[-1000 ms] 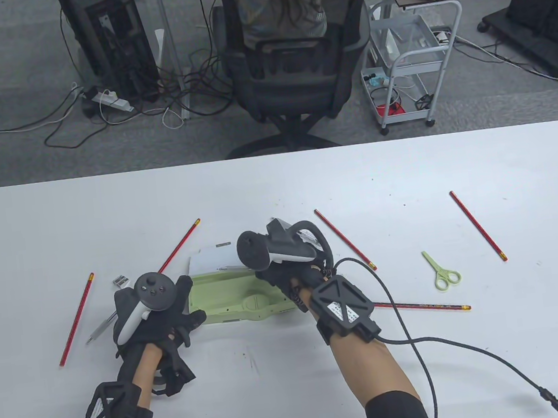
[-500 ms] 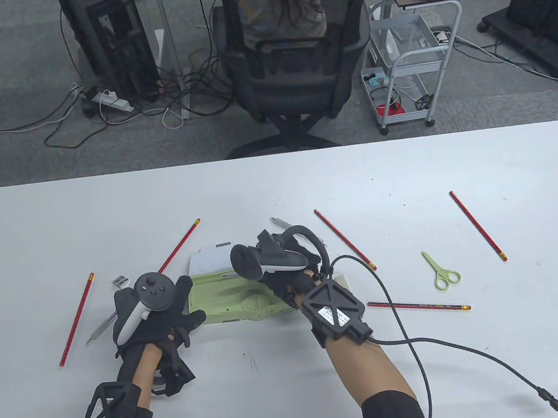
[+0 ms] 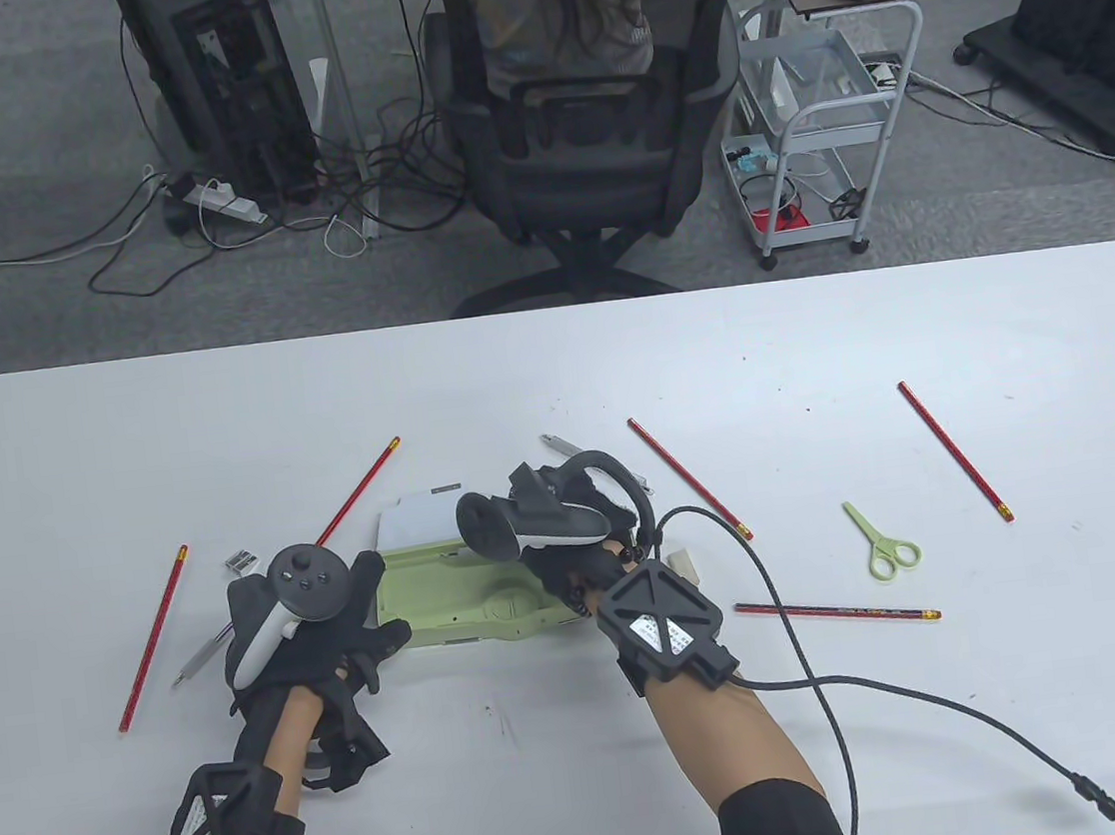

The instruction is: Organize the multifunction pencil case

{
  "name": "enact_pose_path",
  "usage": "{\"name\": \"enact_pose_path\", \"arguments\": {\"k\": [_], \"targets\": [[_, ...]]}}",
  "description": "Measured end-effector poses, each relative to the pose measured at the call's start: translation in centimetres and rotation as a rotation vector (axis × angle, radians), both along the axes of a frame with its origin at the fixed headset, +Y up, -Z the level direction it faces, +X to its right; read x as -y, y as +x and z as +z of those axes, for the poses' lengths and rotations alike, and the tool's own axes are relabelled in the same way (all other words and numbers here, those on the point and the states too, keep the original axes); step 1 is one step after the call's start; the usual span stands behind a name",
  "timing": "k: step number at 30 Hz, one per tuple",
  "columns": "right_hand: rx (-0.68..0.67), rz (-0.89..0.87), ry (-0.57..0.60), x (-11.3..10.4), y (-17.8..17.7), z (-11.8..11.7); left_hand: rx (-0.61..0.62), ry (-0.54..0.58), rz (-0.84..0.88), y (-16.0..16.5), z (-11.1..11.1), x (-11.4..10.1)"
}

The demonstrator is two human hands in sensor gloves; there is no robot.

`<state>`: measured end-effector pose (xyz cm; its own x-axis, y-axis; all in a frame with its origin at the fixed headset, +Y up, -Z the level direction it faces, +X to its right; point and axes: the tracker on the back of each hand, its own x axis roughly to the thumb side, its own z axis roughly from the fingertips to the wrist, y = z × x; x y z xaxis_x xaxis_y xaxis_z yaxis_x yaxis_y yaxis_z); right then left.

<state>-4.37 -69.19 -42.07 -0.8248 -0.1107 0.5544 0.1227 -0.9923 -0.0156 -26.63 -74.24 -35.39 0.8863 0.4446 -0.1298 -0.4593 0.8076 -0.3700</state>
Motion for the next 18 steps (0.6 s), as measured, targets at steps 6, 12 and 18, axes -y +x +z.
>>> {"name": "enact_pose_path", "arguments": {"k": [6, 12, 18], "targets": [[0.081, -0.093, -0.02, -2.2, 2.7, -0.8, 0.004, 0.001, -0.002, 0.0, 0.0, 0.0], [0.231, -0.095, -0.044, -4.5, 7.4, -2.9, 0.005, 0.001, -0.003, 0.0, 0.0, 0.0], [0.328, -0.036, -0.069, -3.5, 9.9, -5.4, 0.005, -0.001, -0.001, 0.0, 0.0, 0.0]]}}
